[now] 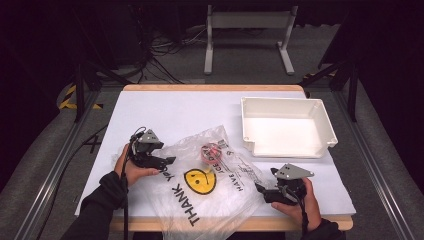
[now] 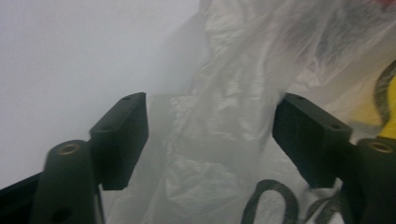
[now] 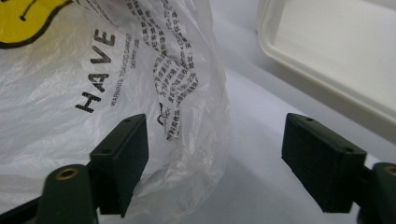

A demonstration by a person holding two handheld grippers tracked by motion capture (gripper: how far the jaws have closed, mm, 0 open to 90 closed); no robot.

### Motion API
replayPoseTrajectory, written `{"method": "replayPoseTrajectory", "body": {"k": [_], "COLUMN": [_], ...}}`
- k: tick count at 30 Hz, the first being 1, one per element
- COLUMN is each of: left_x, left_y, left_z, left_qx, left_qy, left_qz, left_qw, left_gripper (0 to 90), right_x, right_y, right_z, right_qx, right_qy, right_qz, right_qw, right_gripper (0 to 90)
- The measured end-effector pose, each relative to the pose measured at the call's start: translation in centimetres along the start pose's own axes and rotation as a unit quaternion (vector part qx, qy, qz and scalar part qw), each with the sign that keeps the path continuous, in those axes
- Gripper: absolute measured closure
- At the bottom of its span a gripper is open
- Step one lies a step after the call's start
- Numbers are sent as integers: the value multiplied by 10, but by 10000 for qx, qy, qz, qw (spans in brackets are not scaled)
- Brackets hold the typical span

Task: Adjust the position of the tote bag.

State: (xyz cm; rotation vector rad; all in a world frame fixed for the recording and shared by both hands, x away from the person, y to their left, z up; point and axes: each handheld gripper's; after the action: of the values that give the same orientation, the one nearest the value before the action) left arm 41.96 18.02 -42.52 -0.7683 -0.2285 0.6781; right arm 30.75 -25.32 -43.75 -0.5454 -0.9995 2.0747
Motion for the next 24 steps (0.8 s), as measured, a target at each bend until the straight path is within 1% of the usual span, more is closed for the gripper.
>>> {"method": "replayPoseTrajectory", "body": {"k": [2,3,4,5,6,9,10,11,12,13,14,15,16,17,18,19,20,21,22,24], "left_x": [3,4,5,5,6,10,12,13,13,14,15,17,18,19,20,20,20,20,19,19], "left_y": [2,4,6,7,9,12,13,14,14,16,18,19,21,23,25,25,29,29,32,37], "left_z": [-6,-8,-11,-12,-13,-10,-9,-7,-7,-4,-1,2,7,10,14,14,20,20,24,30], "left_qx": [106,143,287,329,335,306,315,336,336,317,273,269,215,210,169,169,172,172,129,145], "left_qy": [65,110,133,81,-2,-9,-20,-25,-25,-59,-90,-98,-119,-137,-161,-161,-167,-167,-191,-202], "left_qz": [40,43,-37,-84,-61,-27,-26,-19,-19,1,41,59,122,93,123,123,125,125,118,105], "left_qw": [9999,9998,9995,9994,9994,9995,9995,9994,9994,9995,9996,9996,9996,9996,9997,9997,9996,9996,9997,9996], "left_gripper": [376,422,503,577,630,831,865,875,880,880,882,882,883,883,884,884,884,884,884,884], "right_x": [-2,-2,-2,-2,-1,2,3,4,4,4,4,5,5,6,6,6,9,9,9,10], "right_y": [0,0,-1,-1,-1,-3,-4,-5,-5,-8,-10,-13,-16,-20,-22,-22,-29,-29,-31,-38], "right_z": [-2,-3,-3,-4,-5,-8,-8,-9,-9,-9,-10,-10,-11,-11,-12,-12,-14,-14,-15,-17], "right_qx": [8,15,19,30,49,88,82,68,68,59,25,-21,-32,-56,-87,-87,-96,-96,-112,-157], "right_qy": [-36,-61,-107,-122,-132,-154,-147,-130,-130,-86,-39,-21,33,53,77,77,138,138,168,214], "right_qz": [-41,-51,-24,22,40,175,230,264,264,328,414,457,498,550,589,589,731,731,783,875], "right_qw": [10000,10000,9999,9999,9999,9997,9996,9995,9995,9994,9991,9990,9988,9985,9982,9982,9972,9972,9967,9958], "right_gripper": [343,392,444,478,506,638,699,739,739,774,799,813,823,830,834,834,840,840,842,844]}}
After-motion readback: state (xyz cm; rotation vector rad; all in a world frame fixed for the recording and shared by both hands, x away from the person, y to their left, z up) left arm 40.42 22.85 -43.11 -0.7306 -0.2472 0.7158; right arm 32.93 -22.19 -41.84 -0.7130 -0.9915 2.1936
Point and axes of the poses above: each handheld gripper's, and its own axes: z roughly backward along the jaws, y roughly out of its underside, x roughly to its left, and after that the axes turned 2 degrees about -x, right-handed
